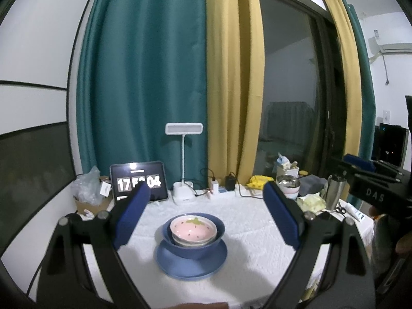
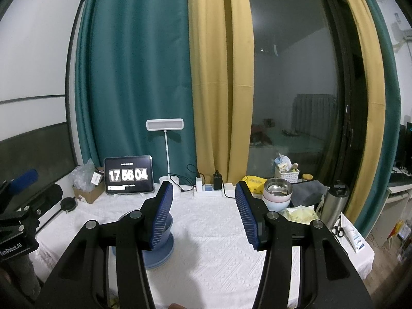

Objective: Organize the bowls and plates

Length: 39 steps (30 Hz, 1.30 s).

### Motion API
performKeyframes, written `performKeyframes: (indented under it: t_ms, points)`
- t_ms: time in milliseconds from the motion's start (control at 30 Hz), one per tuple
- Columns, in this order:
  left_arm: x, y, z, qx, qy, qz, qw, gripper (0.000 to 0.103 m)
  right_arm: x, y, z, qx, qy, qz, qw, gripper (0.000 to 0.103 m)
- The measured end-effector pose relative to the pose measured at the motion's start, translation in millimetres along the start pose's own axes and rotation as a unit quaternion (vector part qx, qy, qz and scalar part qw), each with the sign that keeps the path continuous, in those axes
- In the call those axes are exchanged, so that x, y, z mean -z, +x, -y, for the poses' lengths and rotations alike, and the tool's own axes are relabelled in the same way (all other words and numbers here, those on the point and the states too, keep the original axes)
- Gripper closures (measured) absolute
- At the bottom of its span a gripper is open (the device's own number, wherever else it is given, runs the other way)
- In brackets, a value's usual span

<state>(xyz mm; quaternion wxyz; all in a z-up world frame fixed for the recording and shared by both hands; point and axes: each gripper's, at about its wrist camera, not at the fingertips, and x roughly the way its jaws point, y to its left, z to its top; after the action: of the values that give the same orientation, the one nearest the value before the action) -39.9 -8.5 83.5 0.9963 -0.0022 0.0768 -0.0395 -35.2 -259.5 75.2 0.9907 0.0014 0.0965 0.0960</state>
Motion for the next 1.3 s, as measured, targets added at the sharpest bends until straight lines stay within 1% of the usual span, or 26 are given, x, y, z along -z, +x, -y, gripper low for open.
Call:
performKeyframes:
  t_ms: [1100,1300]
  points:
    - [-0.3,1.1,2.5,0.001,0.0,-0.003,1.0,0.012,0.0,0.2,1.0,-0.001,0.001,-0.001,1.0,0.05]
    - [4.5,-0.4,4.3,0.007,-0.001,-0.007,1.0,0.012,0.1,0.1,0.5,0.0,0.0,-0.002,1.0,0.05]
